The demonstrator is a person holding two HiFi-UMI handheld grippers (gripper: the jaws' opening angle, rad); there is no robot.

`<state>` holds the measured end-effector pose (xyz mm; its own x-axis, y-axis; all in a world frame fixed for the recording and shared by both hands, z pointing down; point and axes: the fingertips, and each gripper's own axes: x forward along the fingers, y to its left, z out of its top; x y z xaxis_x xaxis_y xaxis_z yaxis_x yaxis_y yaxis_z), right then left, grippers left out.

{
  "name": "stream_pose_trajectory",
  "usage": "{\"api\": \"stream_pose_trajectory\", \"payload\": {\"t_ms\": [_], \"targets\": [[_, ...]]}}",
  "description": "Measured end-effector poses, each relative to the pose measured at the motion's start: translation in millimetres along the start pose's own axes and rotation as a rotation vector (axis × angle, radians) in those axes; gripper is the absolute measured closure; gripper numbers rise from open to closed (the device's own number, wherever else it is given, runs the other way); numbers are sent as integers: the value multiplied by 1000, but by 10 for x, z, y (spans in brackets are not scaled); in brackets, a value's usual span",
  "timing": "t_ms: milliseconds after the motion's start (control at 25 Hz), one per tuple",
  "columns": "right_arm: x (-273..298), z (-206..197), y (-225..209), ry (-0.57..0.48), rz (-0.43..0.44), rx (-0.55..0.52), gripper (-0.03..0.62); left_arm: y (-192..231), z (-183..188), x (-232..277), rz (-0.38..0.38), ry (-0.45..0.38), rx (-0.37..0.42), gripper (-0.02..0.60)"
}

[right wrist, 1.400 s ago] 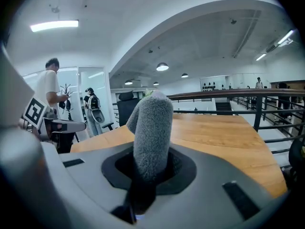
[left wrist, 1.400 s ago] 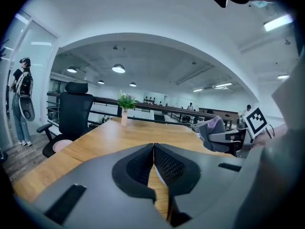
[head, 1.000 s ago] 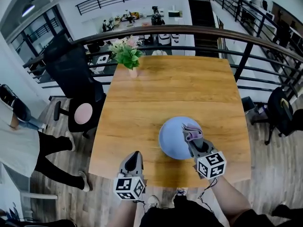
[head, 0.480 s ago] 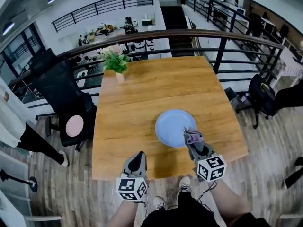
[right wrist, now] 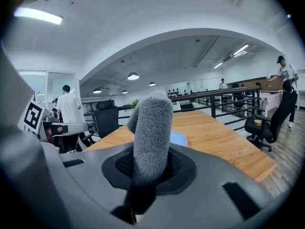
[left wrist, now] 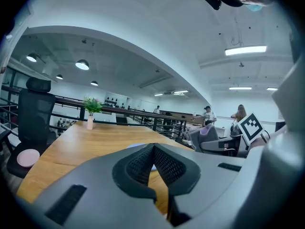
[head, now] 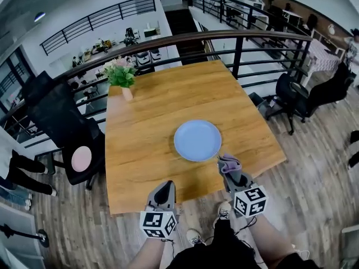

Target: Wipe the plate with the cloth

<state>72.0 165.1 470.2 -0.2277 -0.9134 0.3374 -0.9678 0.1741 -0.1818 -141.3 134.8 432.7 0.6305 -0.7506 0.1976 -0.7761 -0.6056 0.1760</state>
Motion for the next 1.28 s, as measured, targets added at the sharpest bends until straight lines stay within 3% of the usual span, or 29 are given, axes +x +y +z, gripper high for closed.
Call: {"api": "stream_pose_trajectory", "payload": {"t_ms": [480,1280], "targets": [[-373,-95,197,-11,-4,9,523,-341,-128,-149,-64,20,21,563],[-317,-84,196,-9,11,13,525,-295,-93,-49,-59,14,10,563]]}}
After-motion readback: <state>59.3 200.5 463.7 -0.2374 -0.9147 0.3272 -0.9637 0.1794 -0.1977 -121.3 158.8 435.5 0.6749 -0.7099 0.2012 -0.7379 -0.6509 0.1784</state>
